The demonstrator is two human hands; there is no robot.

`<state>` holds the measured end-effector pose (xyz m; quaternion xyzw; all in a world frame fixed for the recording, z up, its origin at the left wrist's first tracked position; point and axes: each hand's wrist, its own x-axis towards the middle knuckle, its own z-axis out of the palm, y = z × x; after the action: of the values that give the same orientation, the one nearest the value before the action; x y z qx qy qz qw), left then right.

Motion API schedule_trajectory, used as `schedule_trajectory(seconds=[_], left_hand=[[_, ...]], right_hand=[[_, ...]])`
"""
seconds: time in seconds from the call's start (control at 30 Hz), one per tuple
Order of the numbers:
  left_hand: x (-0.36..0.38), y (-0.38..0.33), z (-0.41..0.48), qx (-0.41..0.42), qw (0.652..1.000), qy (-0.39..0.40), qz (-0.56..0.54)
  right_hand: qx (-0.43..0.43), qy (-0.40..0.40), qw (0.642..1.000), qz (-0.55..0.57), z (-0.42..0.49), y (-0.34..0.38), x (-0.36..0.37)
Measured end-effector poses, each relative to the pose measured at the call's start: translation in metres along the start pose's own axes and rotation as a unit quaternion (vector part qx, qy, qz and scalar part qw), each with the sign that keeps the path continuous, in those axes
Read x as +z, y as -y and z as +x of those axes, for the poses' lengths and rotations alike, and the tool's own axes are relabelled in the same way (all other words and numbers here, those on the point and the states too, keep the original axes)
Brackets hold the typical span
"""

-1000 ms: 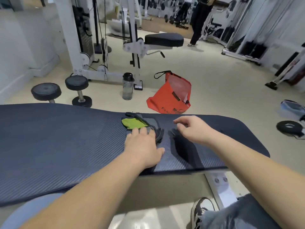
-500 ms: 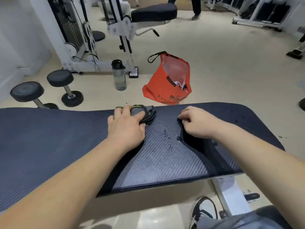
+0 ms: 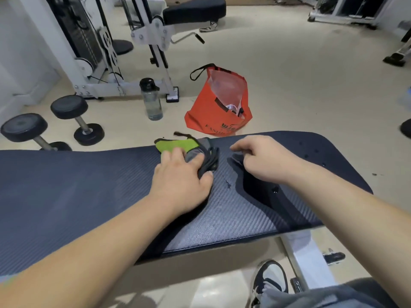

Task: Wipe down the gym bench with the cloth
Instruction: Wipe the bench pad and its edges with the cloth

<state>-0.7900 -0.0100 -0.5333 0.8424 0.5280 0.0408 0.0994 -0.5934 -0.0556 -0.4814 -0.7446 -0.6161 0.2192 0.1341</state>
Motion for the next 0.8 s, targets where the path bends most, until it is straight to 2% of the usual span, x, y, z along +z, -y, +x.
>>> schedule_trajectory(seconds=[0.03,0.13,0.17,0.23,0.33,0.4,0.43,0.57,0.6,0.67,0.8], left_hand=[[0.002,-0.006,-0.01,0.026,1.0,0.005,-0.007],[0.005,-0.021,-0.048,0.185,0.982,0.02,-0.029],[0.008,-0.022,-0.05,0.215,0.976,0.024,-0.035],[0.009,-0.014,-0.033,0.201,0.979,0.006,-0.03],[0.003,0.006,-0.002,0.062,0.998,-0.017,-0.011],[0.001,0.006,-0.007,0.023,1.0,-0.016,-0.005],[0.0,0.001,-0.018,0.041,0.999,-0.01,-0.003],[-0.001,-0.014,-0.062,0.219,0.975,0.027,-0.022],[-0.002,-0.01,-0.056,0.227,0.973,0.023,-0.027],[-0.001,0.006,-0.032,0.175,0.984,-0.001,-0.017],[-0.008,0.031,-0.002,-0.009,1.0,-0.012,-0.007]], right_hand=[[0.002,-0.001,1.0,0.002,0.001,0.002,-0.001],[-0.002,-0.014,1.0,-0.006,0.004,0.006,0.0],[-0.005,-0.018,1.0,-0.011,0.006,0.007,0.002],[-0.007,-0.026,1.0,-0.016,0.009,0.007,0.004],[-0.008,-0.033,0.999,-0.024,0.011,0.009,0.006],[-0.01,-0.031,0.999,-0.031,0.01,0.01,0.008],[-0.013,-0.032,0.999,-0.032,0.01,0.01,0.01],[-0.026,-0.042,0.998,-0.041,0.014,0.008,0.016],[-0.028,-0.043,0.998,-0.043,0.015,0.008,0.017],[-0.036,-0.04,0.998,-0.043,0.016,0.009,0.018],[-0.043,-0.025,0.998,-0.046,0.014,0.012,0.017]])
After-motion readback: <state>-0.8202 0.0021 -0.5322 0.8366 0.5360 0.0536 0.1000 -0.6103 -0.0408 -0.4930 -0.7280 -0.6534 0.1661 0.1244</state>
